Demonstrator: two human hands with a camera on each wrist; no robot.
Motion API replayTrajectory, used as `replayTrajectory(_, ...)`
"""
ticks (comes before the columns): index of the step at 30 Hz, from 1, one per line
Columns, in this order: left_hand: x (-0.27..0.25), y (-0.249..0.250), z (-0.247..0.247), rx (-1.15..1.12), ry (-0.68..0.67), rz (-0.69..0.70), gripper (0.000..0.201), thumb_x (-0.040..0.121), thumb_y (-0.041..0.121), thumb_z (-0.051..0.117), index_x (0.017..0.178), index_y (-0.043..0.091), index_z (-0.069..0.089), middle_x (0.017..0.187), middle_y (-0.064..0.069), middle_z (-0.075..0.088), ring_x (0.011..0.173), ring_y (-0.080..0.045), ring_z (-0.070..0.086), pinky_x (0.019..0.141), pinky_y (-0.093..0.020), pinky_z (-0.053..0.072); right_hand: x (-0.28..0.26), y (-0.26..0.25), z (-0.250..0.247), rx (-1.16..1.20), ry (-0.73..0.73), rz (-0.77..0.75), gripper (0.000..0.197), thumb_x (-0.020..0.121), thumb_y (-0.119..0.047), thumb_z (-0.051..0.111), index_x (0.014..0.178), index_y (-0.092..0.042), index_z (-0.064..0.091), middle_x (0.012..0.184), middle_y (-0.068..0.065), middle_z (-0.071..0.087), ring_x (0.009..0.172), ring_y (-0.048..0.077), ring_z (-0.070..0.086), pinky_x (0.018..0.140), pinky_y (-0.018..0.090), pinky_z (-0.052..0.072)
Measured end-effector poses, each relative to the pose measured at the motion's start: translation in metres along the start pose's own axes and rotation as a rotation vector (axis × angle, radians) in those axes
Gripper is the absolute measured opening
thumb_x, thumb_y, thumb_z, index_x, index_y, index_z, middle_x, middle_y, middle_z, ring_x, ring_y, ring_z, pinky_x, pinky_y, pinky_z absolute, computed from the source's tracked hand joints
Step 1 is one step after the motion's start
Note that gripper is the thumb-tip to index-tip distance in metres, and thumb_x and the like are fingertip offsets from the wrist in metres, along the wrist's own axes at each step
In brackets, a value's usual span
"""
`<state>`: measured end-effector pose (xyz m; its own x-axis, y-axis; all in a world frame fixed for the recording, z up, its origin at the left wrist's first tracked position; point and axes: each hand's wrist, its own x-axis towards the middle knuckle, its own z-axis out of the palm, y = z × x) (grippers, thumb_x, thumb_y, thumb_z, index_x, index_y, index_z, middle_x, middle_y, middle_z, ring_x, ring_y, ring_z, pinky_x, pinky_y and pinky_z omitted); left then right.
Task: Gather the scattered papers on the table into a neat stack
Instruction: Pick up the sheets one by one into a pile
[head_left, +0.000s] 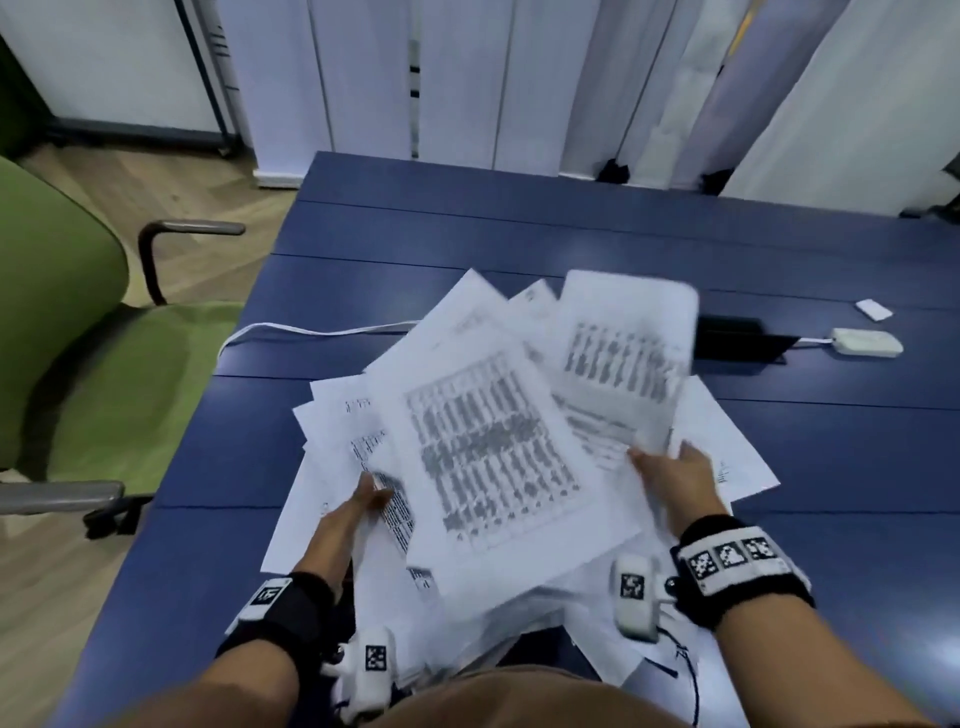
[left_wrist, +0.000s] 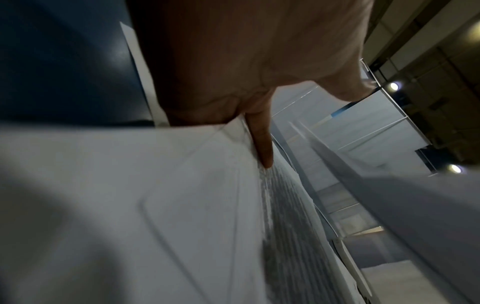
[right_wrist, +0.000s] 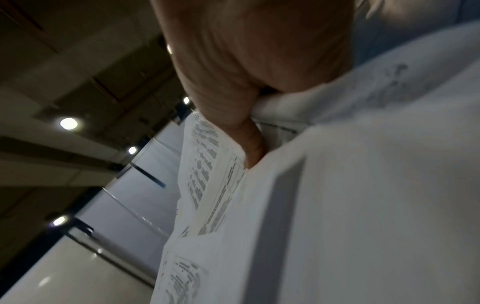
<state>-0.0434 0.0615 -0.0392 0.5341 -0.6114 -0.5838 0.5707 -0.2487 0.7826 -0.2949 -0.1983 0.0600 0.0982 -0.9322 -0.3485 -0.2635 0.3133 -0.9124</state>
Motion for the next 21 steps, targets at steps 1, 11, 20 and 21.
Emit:
replayTrajectory(1, 0.003, -0.001, 0.0, 0.043, 0.02, -0.011, 0.071, 0.063, 0.077, 0.067, 0.081, 0.008, 0.07, 0.081, -0.005, 0.07, 0.076, -0.024, 0.065, 0.085, -0.038, 0.047, -0.003, 0.014, 0.008, -0.03, -0.074, 0.062, 0.037, 0.08, 0.001, 0.072, 0.115, 0.005, 0.06, 0.099, 0.018, 0.07, 0.085, 0.03, 0.069, 0.083, 0.046, 0.056)
replayTrajectory(11, 0.009, -0.018, -0.002, 0.176, 0.284, -0.047, 0.112, 0.057, 0.052, 0.088, 0.135, -0.013, 0.041, 0.108, -0.029, 0.064, 0.085, -0.037, 0.065, 0.061, -0.035, 0.046, 0.0, 0.047, 0.013, -0.296, -0.205, 0.034, 0.03, 0.087, -0.008, 0.067, 0.116, 0.001, 0.062, 0.114, 0.018, 0.068, 0.082, 0.022, 0.064, 0.069, 0.026, 0.05)
replayTrajectory(20, 0.009, -0.023, -0.01, 0.091, 0.177, -0.054, 0.087, 0.05, 0.038, 0.093, 0.123, 0.004, 0.061, 0.114, -0.008, 0.072, 0.107, -0.027, 0.066, 0.104, -0.046, 0.045, 0.039, 0.026, 0.0, -0.734, -0.381, -0.064, 0.041, 0.099, -0.023, 0.05, 0.131, 0.002, 0.05, 0.136, 0.019, 0.053, 0.119, 0.029, 0.053, 0.101, 0.037, 0.041)
replayTrajectory(21, 0.006, -0.02, -0.007, 0.078, 0.149, -0.049, 0.071, 0.056, 0.03, 0.09, 0.117, 0.004, 0.065, 0.113, -0.008, 0.072, 0.108, -0.027, 0.066, 0.106, -0.046, 0.043, 0.038, 0.024, 0.005, -0.816, -0.449, -0.082, 0.039, 0.1, -0.024, 0.048, 0.13, 0.0, 0.052, 0.136, 0.02, 0.053, 0.119, 0.03, 0.053, 0.102, 0.039, 0.04)
